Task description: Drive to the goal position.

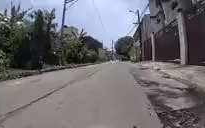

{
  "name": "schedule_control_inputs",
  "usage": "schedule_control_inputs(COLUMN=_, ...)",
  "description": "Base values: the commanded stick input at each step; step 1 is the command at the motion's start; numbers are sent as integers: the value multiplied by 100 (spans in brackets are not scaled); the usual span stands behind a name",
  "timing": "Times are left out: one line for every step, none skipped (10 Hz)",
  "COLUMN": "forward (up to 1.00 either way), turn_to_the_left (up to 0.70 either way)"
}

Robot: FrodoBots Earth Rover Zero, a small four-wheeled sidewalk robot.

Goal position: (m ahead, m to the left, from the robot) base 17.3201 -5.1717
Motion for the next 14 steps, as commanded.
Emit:
schedule_control_inputs(forward=100, turn_to_the_left=-39)
schedule_control_inputs(forward=100, turn_to_the_left=-40)
schedule_control_inputs(forward=100, turn_to_the_left=-40)
schedule_control_inputs(forward=100, turn_to_the_left=-40)
schedule_control_inputs(forward=100, turn_to_the_left=-40)
schedule_control_inputs(forward=100, turn_to_the_left=-40)
schedule_control_inputs(forward=100, turn_to_the_left=-39)
schedule_control_inputs(forward=100, turn_to_the_left=-21)
schedule_control_inputs(forward=100, turn_to_the_left=-4)
schedule_control_inputs(forward=100, turn_to_the_left=-2)
schedule_control_inputs(forward=100, turn_to_the_left=-2)
schedule_control_inputs(forward=100, turn_to_the_left=-2)
schedule_control_inputs(forward=100, turn_to_the_left=-2)
schedule_control_inputs(forward=100, turn_to_the_left=-2)
